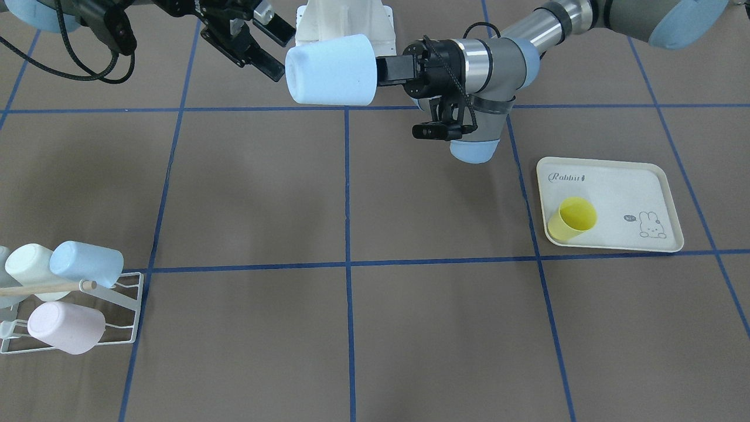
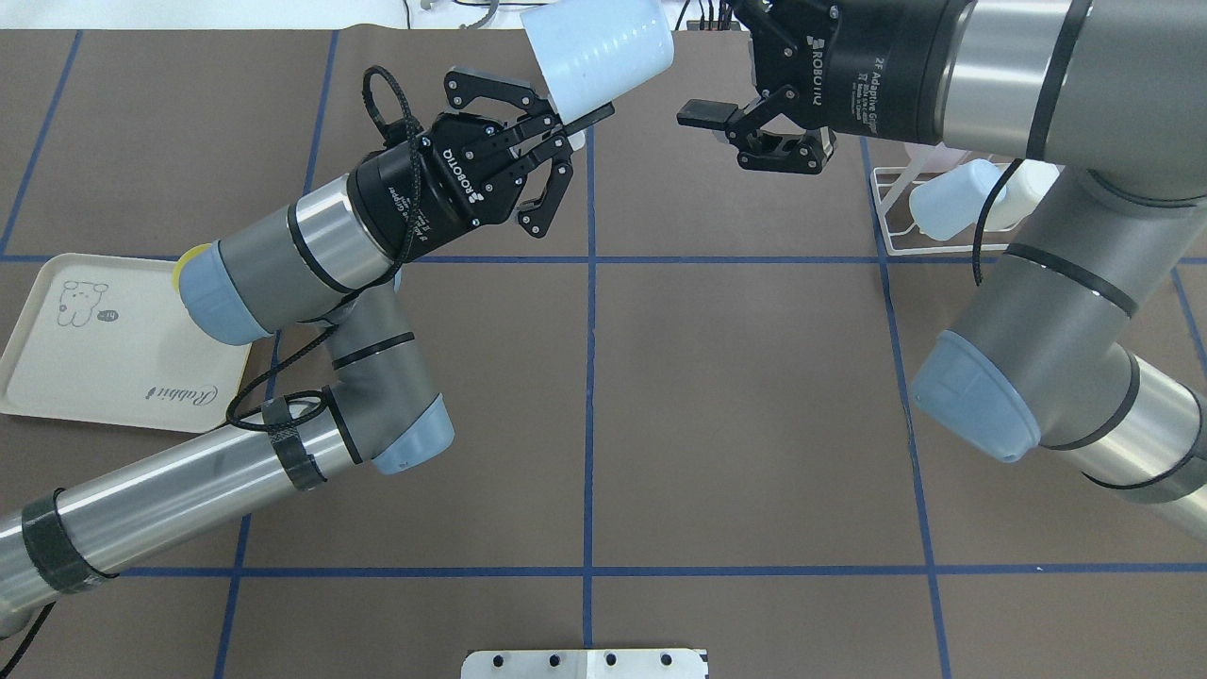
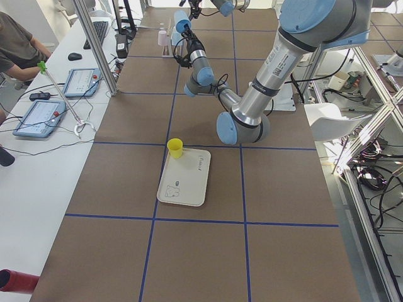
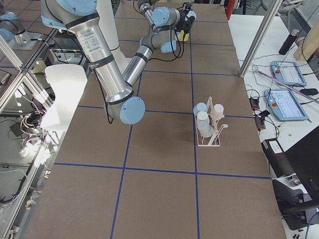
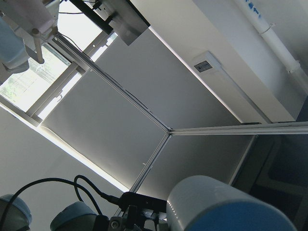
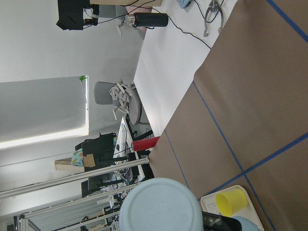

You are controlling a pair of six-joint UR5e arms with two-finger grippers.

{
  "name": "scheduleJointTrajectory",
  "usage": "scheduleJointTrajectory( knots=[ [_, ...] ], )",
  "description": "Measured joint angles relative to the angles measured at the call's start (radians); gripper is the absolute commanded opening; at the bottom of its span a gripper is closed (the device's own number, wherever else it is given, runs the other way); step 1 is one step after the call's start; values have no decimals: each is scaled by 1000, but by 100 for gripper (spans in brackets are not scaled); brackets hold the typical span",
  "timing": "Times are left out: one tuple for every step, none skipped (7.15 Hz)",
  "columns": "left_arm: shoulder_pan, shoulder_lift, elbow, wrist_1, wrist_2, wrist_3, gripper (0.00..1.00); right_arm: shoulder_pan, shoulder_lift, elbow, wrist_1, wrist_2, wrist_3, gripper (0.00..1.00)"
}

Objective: Transfer IKEA cup to right arm and place on rack

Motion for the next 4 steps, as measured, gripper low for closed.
scheduleJointTrajectory(
  knots=[
    [6, -7, 1, 1, -1, 2, 0, -4, 0, 0, 0, -4, 0, 100],
    [11, -14, 1, 8, -2, 5, 0, -8, 0, -1, 0, -11, 0, 100],
    [15, -21, 2, 19, -3, 8, 0, -12, 0, -2, 0, -23, 0, 100],
    [21, -27, 3, 26, -3, 9, 0, -15, 0, -5, 0, -31, 0, 100]
  ],
)
